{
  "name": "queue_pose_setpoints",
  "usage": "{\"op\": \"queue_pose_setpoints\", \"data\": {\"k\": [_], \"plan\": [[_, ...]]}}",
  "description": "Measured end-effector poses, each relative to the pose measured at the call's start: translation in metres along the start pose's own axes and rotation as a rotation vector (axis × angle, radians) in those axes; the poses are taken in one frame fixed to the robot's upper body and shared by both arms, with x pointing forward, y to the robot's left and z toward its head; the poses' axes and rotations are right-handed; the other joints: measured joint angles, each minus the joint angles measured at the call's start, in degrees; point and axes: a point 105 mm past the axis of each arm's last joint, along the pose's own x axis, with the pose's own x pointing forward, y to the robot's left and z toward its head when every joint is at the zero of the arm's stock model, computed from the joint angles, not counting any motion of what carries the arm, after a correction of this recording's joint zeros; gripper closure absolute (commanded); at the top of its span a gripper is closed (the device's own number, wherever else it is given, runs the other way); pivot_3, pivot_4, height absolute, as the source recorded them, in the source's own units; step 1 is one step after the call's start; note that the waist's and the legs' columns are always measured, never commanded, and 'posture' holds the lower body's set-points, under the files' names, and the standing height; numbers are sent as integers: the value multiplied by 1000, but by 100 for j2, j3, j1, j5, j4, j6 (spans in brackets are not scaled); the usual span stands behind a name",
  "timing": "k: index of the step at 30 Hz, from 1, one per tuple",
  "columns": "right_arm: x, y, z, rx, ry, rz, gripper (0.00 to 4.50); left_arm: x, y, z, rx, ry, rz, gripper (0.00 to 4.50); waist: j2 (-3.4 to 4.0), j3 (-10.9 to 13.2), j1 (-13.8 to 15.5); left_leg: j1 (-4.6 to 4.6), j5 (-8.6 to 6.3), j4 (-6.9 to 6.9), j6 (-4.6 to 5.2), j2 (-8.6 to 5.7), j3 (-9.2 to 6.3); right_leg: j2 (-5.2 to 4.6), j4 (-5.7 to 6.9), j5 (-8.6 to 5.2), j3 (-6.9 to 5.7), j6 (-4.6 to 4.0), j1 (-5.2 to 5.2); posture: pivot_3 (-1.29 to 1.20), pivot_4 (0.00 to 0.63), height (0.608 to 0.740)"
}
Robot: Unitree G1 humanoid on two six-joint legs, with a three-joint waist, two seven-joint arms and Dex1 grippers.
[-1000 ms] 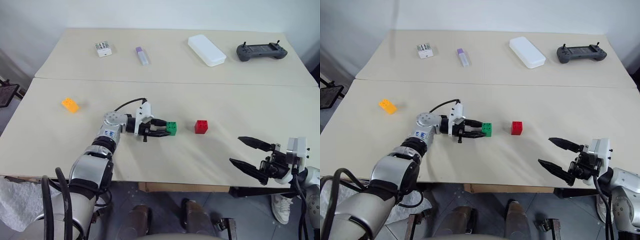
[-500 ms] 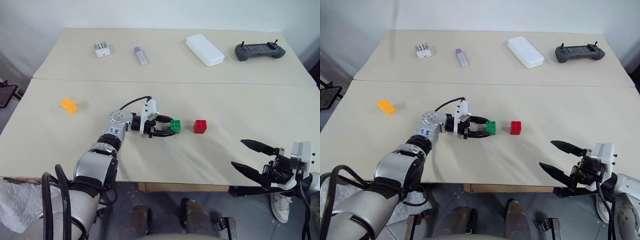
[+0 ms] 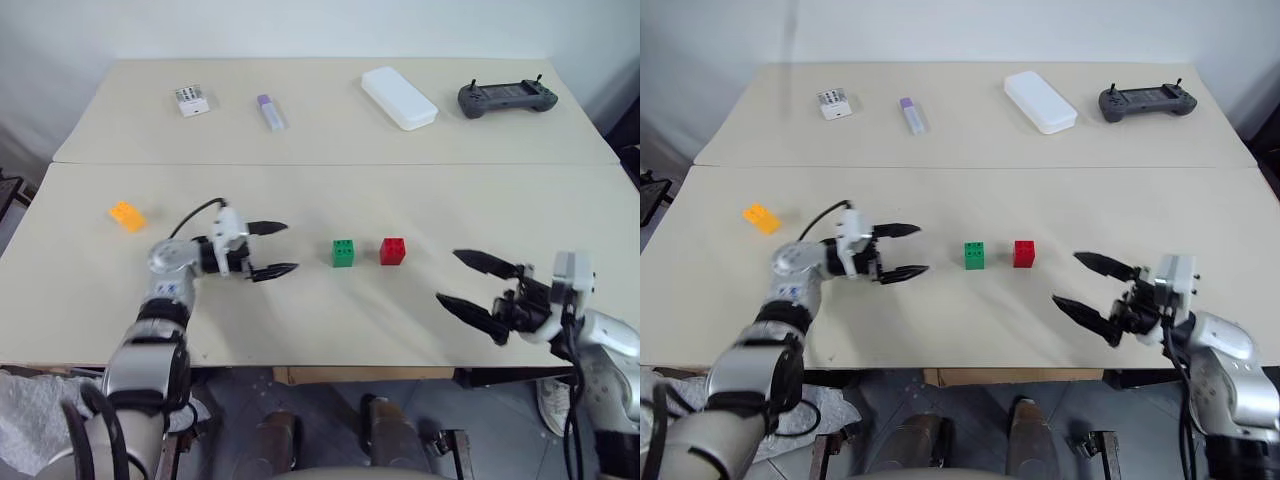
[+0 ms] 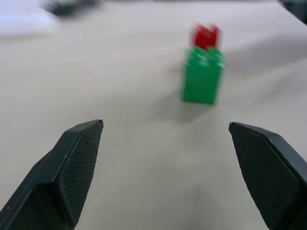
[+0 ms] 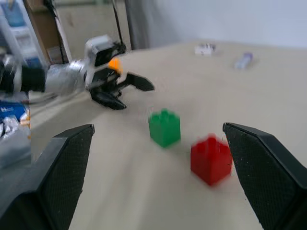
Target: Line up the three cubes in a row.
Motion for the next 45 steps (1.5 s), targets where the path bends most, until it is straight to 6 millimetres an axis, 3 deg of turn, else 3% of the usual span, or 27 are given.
{"op": "queue_pose_setpoints", "data": {"k": [5,10,13,15,17,20,23,26,31,35,40,45], "plan": [[27,0,-4,14,-3,98,0,-83,-12,-6,-73,31,440,27,0,0,35,2,-4,-1,-4,3,-6,3,6,-6,-2,-11,-6,0,150,740],[39,-5,0,-22,-4,141,0,-190,-28,-16,-145,89,997,27,-5,-3,146,7,-4,2,-4,-5,-6,-2,3,-5,-3,-13,2,0,150,740],[41,-3,-2,-38,10,170,0,-221,-39,-17,-152,118,1171,27,-14,-8,224,6,-3,3,-4,-7,-9,-3,-12,-6,-5,-15,4,0,150,740],[42,-4,-2,-48,16,176,0,-231,-44,-11,-149,101,1222,27,-19,-12,222,8,-4,3,-4,-7,-9,-4,-13,-5,-4,-15,5,0,150,740],[41,-5,-3,-50,22,176,0,-231,-43,-5,-146,82,1229,27,-20,-12,223,7,-4,3,-4,-6,-9,-3,-13,-6,-5,-16,5,0,150,740],[36,-6,-5,-50,40,171,0,-214,-29,-1,-168,46,1178,27,-21,-12,223,8,-3,3,-4,-7,-9,-2,-10,-6,-6,-16,5,0,150,740],[32,-7,-7,-55,52,156,0,-195,5,7,-141,32,1103,27,-24,-14,204,9,-1,3,-8,-4,-9,5,12,-6,-8,-17,4,0,150,740],[30,-7,-9,-51,59,143,0,-191,42,15,-94,59,1103,27,-23,-15,172,10,-1,2,-10,-6,-4,7,19,-6,-7,-18,-1,0,150,740],[25,-6,-14,-40,70,117,0,-187,83,2,-146,120,1178,27,-24,-15,93,8,-4,-1,-7,-8,-5,4,19,-6,-12,-18,-4,0,150,740],[24,-4,-14,-41,72,105,0,-177,89,-1,-153,130,1204,27,-24,-15,30,9,-6,-1,-6,-7,-4,1,18,-5,-12,-18,-5,0,150,740],[18,-1,-18,-26,79,75,0,-146,71,-13,-219,100,1268,27,-25,-15,66,7,-6,3,-6,-9,-4,-3,18,-5,-10,-18,-4,0,150,740],[18,1,-17,-12,71,75,0,-130,70,-20,-232,128,1395,27,-28,-16,117,8,-3,5,-11,-7,-4,2,23,-5,-11,-18,-4,0,150,740]]}}
